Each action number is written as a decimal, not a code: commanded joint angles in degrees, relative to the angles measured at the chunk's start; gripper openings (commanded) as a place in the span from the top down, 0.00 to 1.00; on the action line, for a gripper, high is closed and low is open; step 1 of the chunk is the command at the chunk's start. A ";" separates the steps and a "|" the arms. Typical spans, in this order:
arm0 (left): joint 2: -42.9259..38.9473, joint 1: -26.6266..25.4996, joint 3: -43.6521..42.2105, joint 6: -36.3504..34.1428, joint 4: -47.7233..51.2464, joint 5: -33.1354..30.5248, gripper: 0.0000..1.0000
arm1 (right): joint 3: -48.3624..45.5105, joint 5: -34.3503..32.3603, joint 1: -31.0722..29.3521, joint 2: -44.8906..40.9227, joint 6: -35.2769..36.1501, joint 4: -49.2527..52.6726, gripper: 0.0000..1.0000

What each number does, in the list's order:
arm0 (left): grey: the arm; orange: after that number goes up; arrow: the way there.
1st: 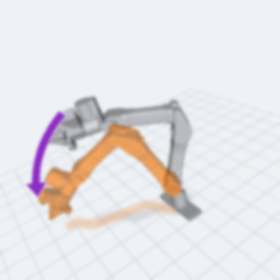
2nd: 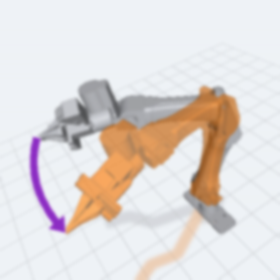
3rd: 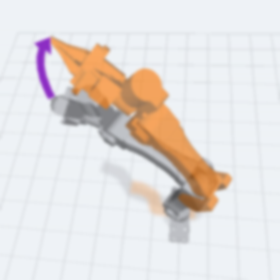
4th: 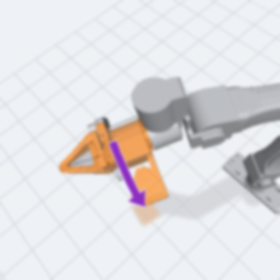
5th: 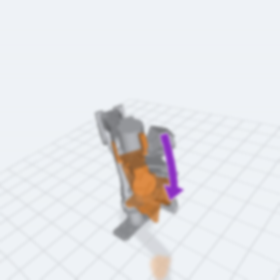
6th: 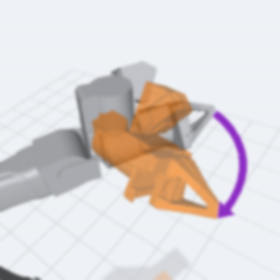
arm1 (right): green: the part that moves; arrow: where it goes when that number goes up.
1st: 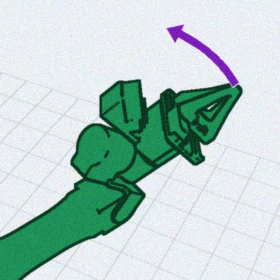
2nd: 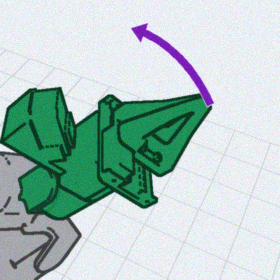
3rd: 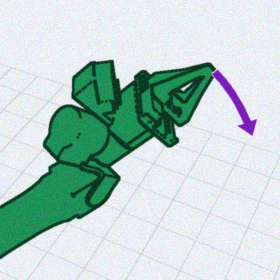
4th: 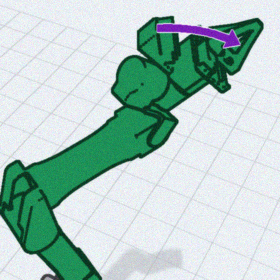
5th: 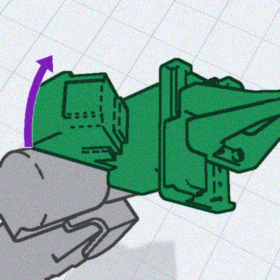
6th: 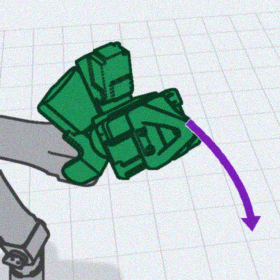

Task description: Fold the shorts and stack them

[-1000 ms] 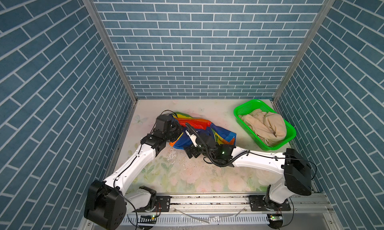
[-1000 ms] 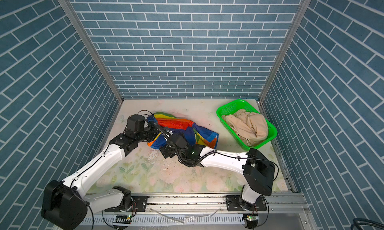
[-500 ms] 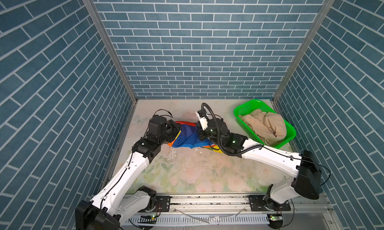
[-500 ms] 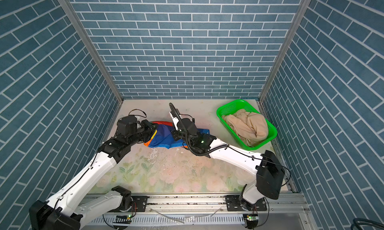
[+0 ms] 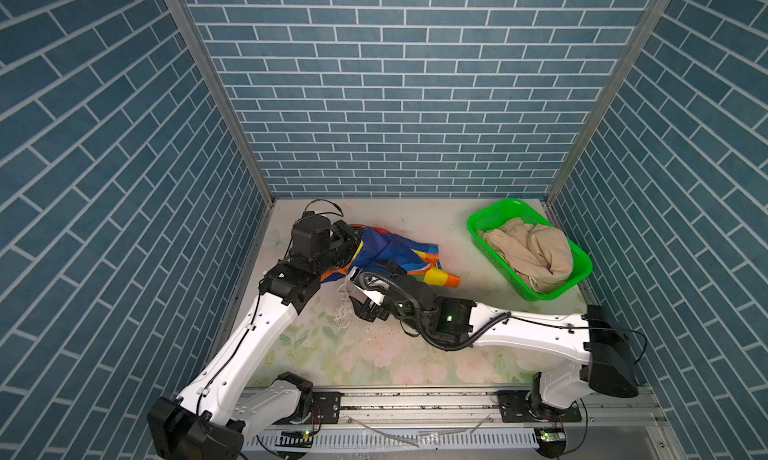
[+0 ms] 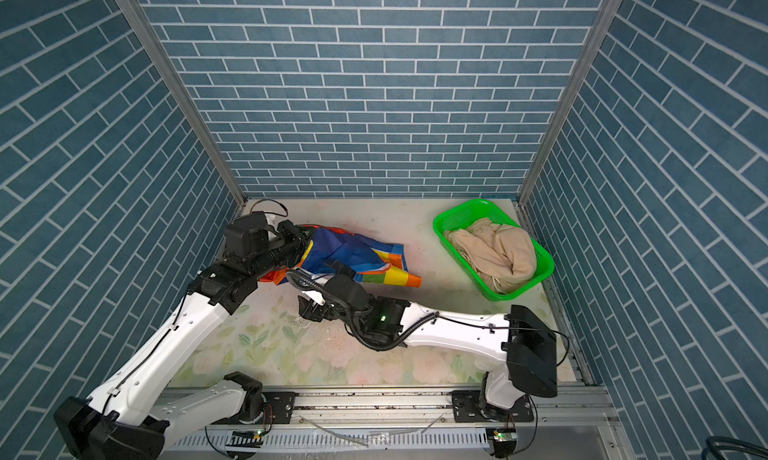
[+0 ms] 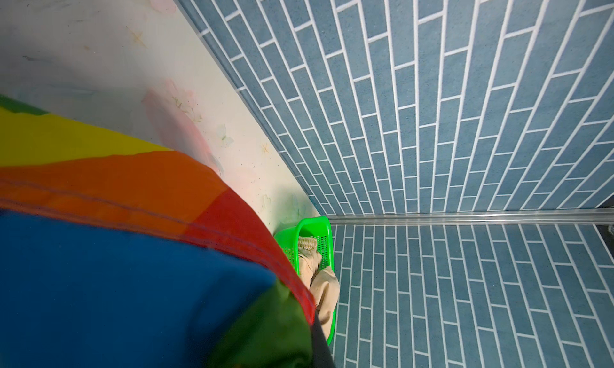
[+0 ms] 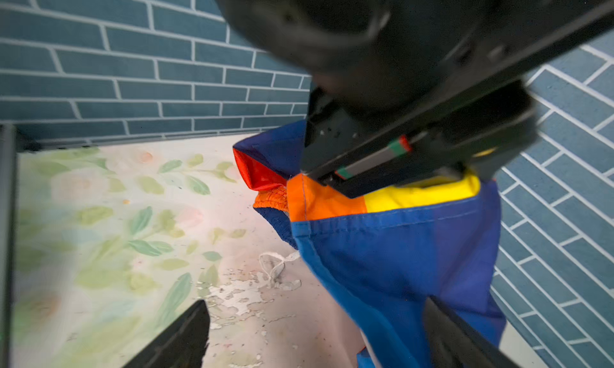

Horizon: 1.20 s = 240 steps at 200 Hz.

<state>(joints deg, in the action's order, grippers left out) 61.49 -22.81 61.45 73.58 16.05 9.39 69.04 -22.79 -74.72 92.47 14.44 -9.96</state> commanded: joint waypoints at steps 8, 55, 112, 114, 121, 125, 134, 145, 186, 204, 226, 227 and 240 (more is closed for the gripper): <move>-4.21 -0.59 0.30 0.89 0.75 0.68 1.00 | 5.64 -3.34 3.38 5.86 4.99 -6.95 0.01; -6.21 -0.59 -3.42 1.64 1.77 1.34 0.99 | 6.83 -7.20 7.31 7.46 4.46 -17.14 0.62; -5.29 0.60 -8.35 2.35 -0.81 4.63 0.99 | 4.90 -6.00 9.08 0.57 0.24 -16.55 1.00; -5.41 0.78 -8.36 2.29 -0.73 4.80 0.99 | 4.71 -5.75 9.09 0.09 -0.11 -16.29 1.00; -5.63 1.47 -8.52 1.65 -0.22 5.41 0.98 | 4.08 -5.25 9.06 -1.33 -1.25 -15.42 1.00; -5.87 1.85 -8.54 1.24 0.04 5.73 0.98 | 3.66 -4.82 9.07 -2.32 -1.98 -14.74 1.00; -6.51 2.84 -8.50 -0.40 0.70 6.68 0.97 | 2.84 -3.78 9.14 -4.63 -4.18 -12.85 1.00; -6.82 3.95 -7.02 -2.99 3.36 7.81 0.97 | 1.79 -1.51 9.06 -7.83 -7.34 -9.90 1.00; -2.34 4.53 4.27 -15.34 11.88 11.91 0.97 | 0.01 2.57 8.99 -14.39 -14.59 -0.53 1.00; 2.44 4.79 6.92 -16.96 10.18 14.15 0.94 | -0.02 -0.33 9.37 -14.38 -14.74 0.36 1.00; 10.37 6.09 9.57 -16.97 8.50 18.67 0.93 | 1.74 -3.02 12.64 -13.97 -18.57 3.13 1.00; 10.69 6.14 9.65 -16.89 8.26 19.06 0.93 | 1.81 -2.91 12.87 -14.02 -18.83 3.29 1.00; 14.92 6.37 9.99 -15.38 5.04 22.83 0.90 | 2.47 -0.12 15.88 -14.57 -21.58 4.33 1.00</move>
<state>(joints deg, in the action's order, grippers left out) 69.23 -17.43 70.91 59.42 24.03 24.99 70.83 -23.27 -63.33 78.17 -0.03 -9.39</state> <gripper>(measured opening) 0.082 0.046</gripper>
